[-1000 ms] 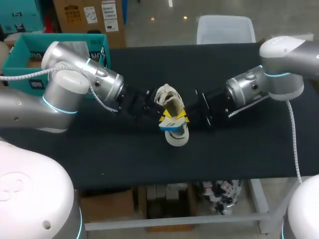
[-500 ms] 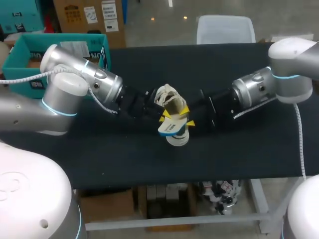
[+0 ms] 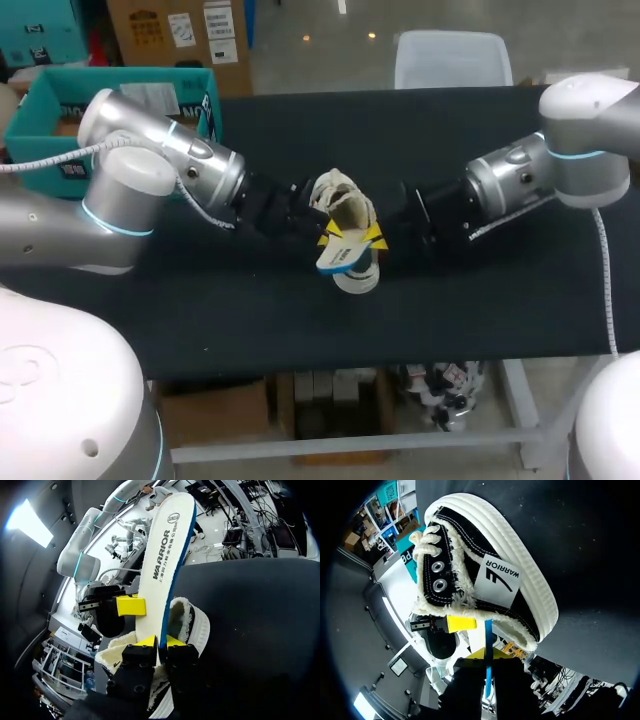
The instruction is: Open the shoe tongue, take the insole out of the shoe, put the insole back into the shoe, and pack the shoe into the shoebox
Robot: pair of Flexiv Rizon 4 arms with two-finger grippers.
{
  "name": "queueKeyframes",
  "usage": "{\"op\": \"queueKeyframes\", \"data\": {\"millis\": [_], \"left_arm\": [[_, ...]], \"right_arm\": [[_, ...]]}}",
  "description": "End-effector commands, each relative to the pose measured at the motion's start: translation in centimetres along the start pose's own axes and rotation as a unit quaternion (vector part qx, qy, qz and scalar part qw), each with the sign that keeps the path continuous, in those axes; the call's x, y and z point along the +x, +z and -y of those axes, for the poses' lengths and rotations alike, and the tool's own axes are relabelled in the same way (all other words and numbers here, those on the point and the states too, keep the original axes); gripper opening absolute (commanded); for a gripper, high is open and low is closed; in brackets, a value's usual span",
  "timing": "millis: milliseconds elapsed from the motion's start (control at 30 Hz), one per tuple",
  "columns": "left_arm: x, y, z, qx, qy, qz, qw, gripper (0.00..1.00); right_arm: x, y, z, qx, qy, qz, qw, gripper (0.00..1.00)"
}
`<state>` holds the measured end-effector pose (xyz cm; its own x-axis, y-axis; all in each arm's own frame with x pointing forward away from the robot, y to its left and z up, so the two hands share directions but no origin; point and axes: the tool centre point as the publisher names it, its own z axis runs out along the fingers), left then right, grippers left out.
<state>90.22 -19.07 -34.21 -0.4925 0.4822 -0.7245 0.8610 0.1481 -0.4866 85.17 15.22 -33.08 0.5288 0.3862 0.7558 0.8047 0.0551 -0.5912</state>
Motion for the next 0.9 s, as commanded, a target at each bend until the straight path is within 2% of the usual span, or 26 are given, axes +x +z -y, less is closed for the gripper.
{"op": "queueKeyframes", "data": {"millis": [33, 67, 100, 167, 200, 233, 267, 500, 567, 600, 633, 900], "left_arm": [[0.1, -1.0, 0.9, 0.004, 0.003, 0.010, 1.000, 0.73], [0.1, -1.2, 1.3, 0.012, 0.005, 0.014, 1.000, 0.71], [0.2, -1.3, 1.5, 0.012, 0.007, 0.014, 1.000, 0.64], [0.3, -1.4, 1.9, 0.018, 0.012, 0.015, 1.000, 0.36], [0.3, -1.4, 2.0, 0.018, 0.012, 0.015, 1.000, 0.16], [0.3, -1.3, 2.0, 0.019, 0.013, 0.015, 1.000, 0.03], [0.3, -1.2, 2.1, 0.022, 0.015, 0.014, 1.000, 0.00], [0.4, -0.3, 2.2, 0.028, 0.018, 0.003, 0.999, 0.00], [0.3, -0.2, 2.3, 0.030, 0.018, 0.004, 0.999, 0.17], [0.3, -0.1, 2.3, 0.032, 0.017, 0.005, 0.999, 0.14], [0.3, -0.1, 2.2, 0.033, 0.016, 0.007, 0.999, 0.01], [0.1, 0.4, 1.8, 0.035, 0.017, 0.002, 0.999, 0.00]], "right_arm": [[0.0, 0.0, -0.6, 0.008, 0.000, 0.001, 1.000, 0.00], [0.0, 0.0, -0.6, 0.008, 0.000, 0.001, 1.000, 0.00], [-0.1, 0.0, -0.6, 0.007, 0.000, 0.001, 1.000, 0.00], [-0.1, -0.1, -0.6, 0.006, -0.001, 0.000, 1.000, 0.00], [-0.1, -0.1, -0.6, 0.006, -0.001, 0.000, 1.000, 0.00], [-0.1, -0.1, -0.5, 0.006, -0.002, -0.001, 1.000, 0.00], [-0.1, -0.1, -0.5, 0.005, -0.002, -0.001, 1.000, 0.00], [0.0, 0.0, -0.6, 0.007, -0.003, -0.003, 1.000, 0.00], [0.1, 0.1, -0.7, 0.007, -0.004, -0.004, 1.000, 0.00], [0.1, 0.1, -0.7, 0.008, -0.004, -0.005, 1.000, 0.00], [0.1, 0.1, -0.8, 0.009, -0.004, -0.006, 1.000, 0.00], [0.1, 0.1, -1.3, 0.013, -0.003, -0.005, 1.000, 0.00]]}}
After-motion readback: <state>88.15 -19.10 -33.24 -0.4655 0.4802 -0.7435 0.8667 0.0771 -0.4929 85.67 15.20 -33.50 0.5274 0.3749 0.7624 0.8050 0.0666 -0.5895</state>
